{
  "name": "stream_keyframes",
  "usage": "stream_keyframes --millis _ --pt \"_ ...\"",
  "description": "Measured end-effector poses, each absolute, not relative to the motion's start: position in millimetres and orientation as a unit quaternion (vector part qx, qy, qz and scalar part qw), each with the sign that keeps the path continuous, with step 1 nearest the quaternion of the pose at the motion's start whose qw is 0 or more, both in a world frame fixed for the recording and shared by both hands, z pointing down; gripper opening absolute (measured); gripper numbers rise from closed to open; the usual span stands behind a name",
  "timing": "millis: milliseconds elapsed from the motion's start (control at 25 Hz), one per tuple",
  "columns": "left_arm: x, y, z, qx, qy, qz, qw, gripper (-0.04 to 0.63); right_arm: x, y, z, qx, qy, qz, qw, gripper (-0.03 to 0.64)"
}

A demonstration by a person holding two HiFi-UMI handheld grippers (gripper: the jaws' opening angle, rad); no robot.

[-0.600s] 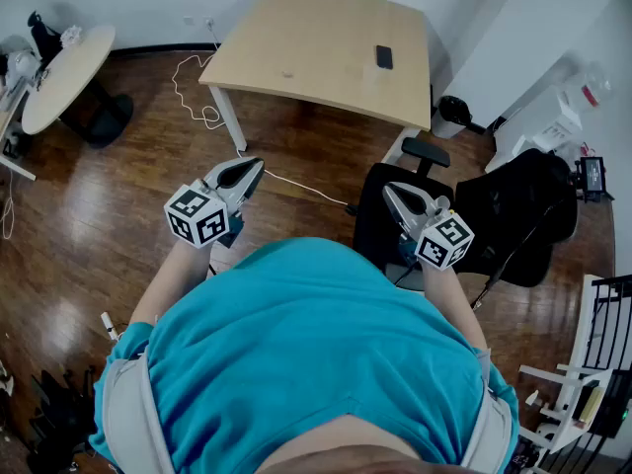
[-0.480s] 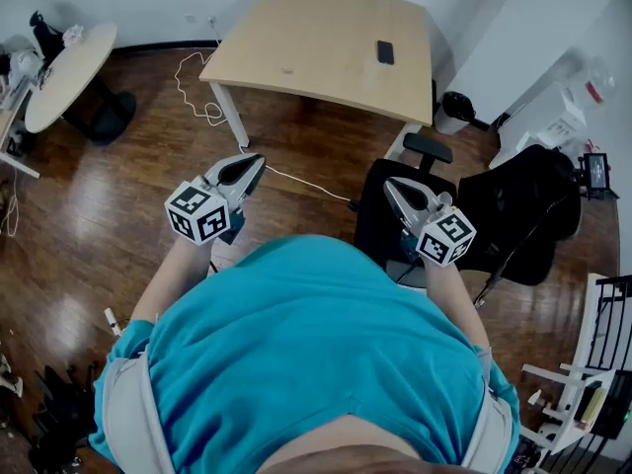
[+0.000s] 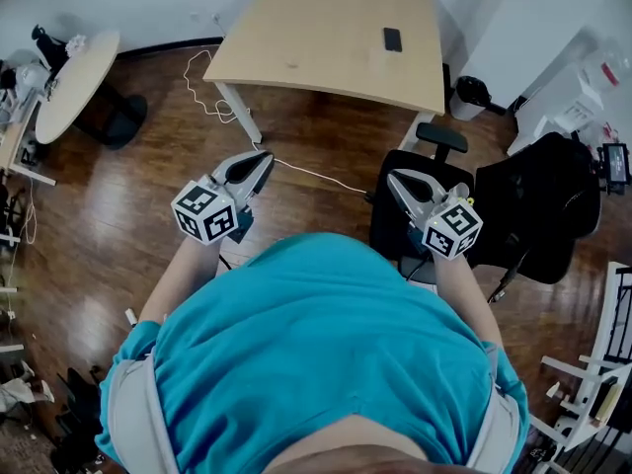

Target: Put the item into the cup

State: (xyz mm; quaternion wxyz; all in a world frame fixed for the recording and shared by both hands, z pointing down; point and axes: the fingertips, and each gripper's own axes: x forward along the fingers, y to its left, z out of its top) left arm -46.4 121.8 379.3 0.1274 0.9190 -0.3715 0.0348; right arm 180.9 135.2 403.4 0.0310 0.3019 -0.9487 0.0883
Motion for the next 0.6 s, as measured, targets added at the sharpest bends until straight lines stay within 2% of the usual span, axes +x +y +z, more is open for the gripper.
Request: stream_keyframes --millis 200,600 --pt "-70 82 386 0.923 -0.357 0.028 0.141 0.003 155 98 406 0.308 -0.945 0.097 0.047 0.002" --pt "-145 -17 403 0.940 -0.317 0.031 0.121 0.003 56 0 401 0.331 -0.936 0.074 0.090 0.003"
